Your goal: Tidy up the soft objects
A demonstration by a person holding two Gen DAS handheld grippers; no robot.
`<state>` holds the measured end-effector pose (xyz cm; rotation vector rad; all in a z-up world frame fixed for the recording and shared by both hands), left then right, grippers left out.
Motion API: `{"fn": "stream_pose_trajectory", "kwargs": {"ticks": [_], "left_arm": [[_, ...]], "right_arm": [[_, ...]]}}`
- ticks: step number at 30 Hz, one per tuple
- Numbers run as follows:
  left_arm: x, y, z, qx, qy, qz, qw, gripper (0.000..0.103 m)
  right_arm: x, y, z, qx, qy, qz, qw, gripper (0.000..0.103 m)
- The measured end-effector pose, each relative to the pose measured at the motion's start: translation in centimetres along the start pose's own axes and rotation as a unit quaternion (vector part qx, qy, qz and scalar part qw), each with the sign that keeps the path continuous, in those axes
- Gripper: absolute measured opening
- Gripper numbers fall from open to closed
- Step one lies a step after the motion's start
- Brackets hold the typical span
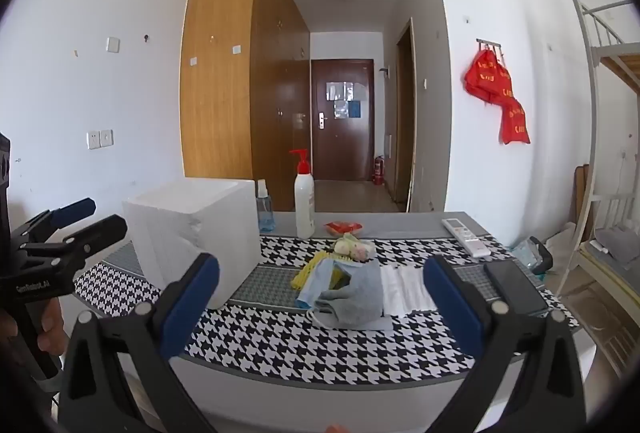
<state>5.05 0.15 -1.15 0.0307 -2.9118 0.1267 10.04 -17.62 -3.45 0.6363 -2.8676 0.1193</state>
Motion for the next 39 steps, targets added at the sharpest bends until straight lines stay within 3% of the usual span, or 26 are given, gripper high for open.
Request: {"fn": "stream_pose_trajectory", "kwargs": {"ticks": [39], "left_arm": [[0.2,-0.4,-0.1,-0.010,-0.013,-0.002,0.9999,0.102]], "right_arm": [[-0.5,-0.4,0.2,-0.009,0.010,0.003,1.000,0.103]]}}
Point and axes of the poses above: each gripper's, at about its wrist camera, not at the fingertips, and x roughly against the way its jaws point, y to its left, z to its underside, the point moved 5 cm from there along -x, roughly the way its jaws point, and after that the axes turned 3 degrees about x, right-handed, at the moved point
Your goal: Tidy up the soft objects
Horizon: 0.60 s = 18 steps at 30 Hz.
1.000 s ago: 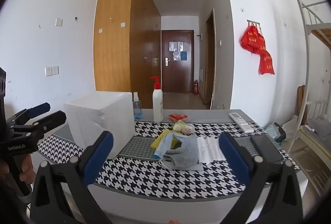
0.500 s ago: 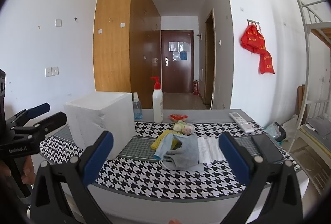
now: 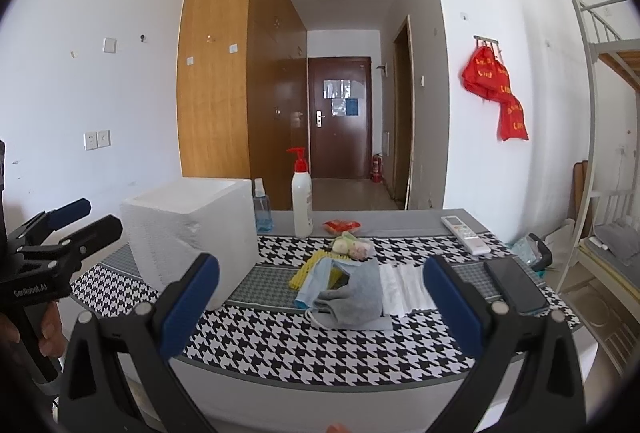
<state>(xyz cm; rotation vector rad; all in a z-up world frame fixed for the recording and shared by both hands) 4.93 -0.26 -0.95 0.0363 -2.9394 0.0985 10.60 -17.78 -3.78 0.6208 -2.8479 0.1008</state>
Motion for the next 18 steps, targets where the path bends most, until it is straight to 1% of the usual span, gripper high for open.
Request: {"fn": "stream_pose_trajectory", "kwargs": {"ticks": [5,12,15,18], "left_arm": [[-0.2,0.0,0.0,0.000,0.001,0.002,1.0000,0.102],[-0.4,0.0,-0.2,0.002,0.001,0.006,1.0000,0.102],[-0.6,0.0,-0.2,0.001,-0.001,0.005,1.0000,0.102],[-0.8,-0.1,-0.3,-0.001,0.003,0.007,1.0000,0.102]], "right_arm": [[-0.2,-0.1,-0.1,0.000,0.002,-0.003,1.000,0.103],[-0.8,-0.6,-0.3,-0.005,0.008,0.008,1.000,0.103],[-1.1,-0.7,-0.3,-0.016,0.015,-0.001,1.000,0.103],[-1.4,-0.5,-0.2,-0.011,0.021,0.009,1.000,0.103]]}}
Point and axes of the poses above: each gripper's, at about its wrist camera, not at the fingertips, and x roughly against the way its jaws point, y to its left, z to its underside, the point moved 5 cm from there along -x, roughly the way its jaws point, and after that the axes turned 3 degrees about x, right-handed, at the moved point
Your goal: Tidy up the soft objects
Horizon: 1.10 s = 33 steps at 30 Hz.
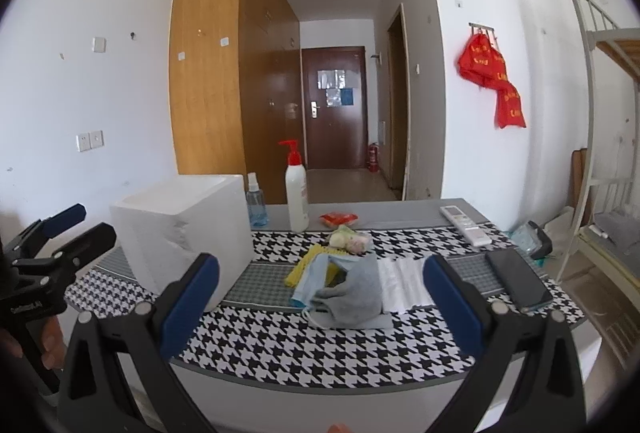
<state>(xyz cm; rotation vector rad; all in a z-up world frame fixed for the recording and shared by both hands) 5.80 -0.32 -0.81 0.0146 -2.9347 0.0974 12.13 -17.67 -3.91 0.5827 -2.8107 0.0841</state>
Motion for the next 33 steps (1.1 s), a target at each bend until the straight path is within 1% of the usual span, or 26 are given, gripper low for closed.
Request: {"fn": "stream_pose_trajectory", "kwargs": {"ticks": [9,18,22,33], "left_arm": [[-0.8,0.0,0.2,0.000,0.007,0.002,1.0000,0.102],[-1.9,-0.6,0.1,-0.002,0.013,0.010,0.9999,0.102],[-2.8,-1.2,0.0,-0.006,0.020,0.019,0.9996,0.102],[-6.0,-3.5,0.2,-0.014,0.047,0.050,0.9975,0.102]], "right_arm": [[-0.3,0.0,0.0,0.006,0.002,0.002,1.000,0.103],[-1.0,-0.9,0.1,0.002,0.003,0.001,1.000,0.103],[-1.7,-1.3,0.2,0.003,0.014,0.000,1.000,0.103],[-3.3,-3.2,1.0,-0.002,0.041,0.017,0.999,0.103]]}}
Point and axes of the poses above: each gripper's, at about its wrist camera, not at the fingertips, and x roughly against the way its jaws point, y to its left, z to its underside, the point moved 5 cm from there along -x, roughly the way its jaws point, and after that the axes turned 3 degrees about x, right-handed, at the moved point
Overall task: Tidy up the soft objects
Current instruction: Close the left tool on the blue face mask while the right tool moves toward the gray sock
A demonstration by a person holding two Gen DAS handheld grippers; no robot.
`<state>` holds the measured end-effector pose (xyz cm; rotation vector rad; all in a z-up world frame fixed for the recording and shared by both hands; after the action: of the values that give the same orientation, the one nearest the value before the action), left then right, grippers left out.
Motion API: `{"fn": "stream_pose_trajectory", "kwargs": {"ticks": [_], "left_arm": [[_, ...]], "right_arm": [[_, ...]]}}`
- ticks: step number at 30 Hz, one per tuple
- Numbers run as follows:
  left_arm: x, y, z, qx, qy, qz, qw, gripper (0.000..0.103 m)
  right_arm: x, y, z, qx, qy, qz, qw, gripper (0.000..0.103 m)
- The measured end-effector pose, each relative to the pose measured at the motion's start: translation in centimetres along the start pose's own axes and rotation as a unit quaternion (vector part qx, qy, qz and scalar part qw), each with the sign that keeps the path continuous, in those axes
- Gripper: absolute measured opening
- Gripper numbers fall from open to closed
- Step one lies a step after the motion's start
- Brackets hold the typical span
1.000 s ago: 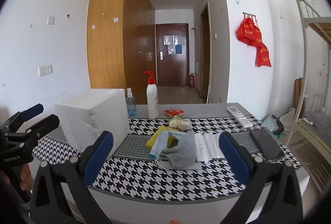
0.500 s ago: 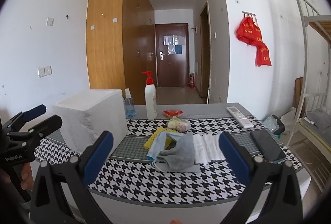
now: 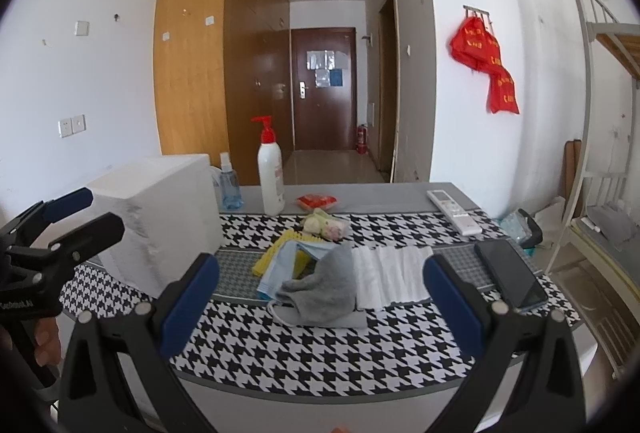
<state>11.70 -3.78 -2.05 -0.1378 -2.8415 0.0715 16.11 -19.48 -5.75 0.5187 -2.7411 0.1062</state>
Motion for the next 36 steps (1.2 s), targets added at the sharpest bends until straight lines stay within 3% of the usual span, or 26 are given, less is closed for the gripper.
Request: {"fn": "stream_pose_trajectory", "kwargs": {"ticks": [10,30,36], "left_arm": [[-2.9,-2.4,-0.2,-0.020,0.018,0.012,0.9996,0.102],[-9.9,-3.8,0.9,-0.011,0.091,0.014,0.9957,0.102],[-12.5,-3.6,1.6,-0.003,0.128,0.012,0.9917,0.095]], "right_arm": [[-1.8,-2.7,1.2,-0.019,0.031,0.022,0.999,0.103],[-5.6,-6.0,2.7,-0.043,0.067,0.000,0.997,0.103],[-6.3,-6.3,3.3,-0.039,0.074,-0.002,0.996,0.103]]}}
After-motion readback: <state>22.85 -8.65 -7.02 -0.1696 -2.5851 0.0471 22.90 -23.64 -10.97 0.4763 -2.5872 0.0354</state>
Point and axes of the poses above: each gripper's, at about its wrist camera, not at the fingertips, and x roughly against the way its jaws point, y to its left, z to its underside, the point moved 5 cm from there along -x, roughly the way its jaws point, and after that the axes turned 3 degrees about x, right-handed, at the moved point
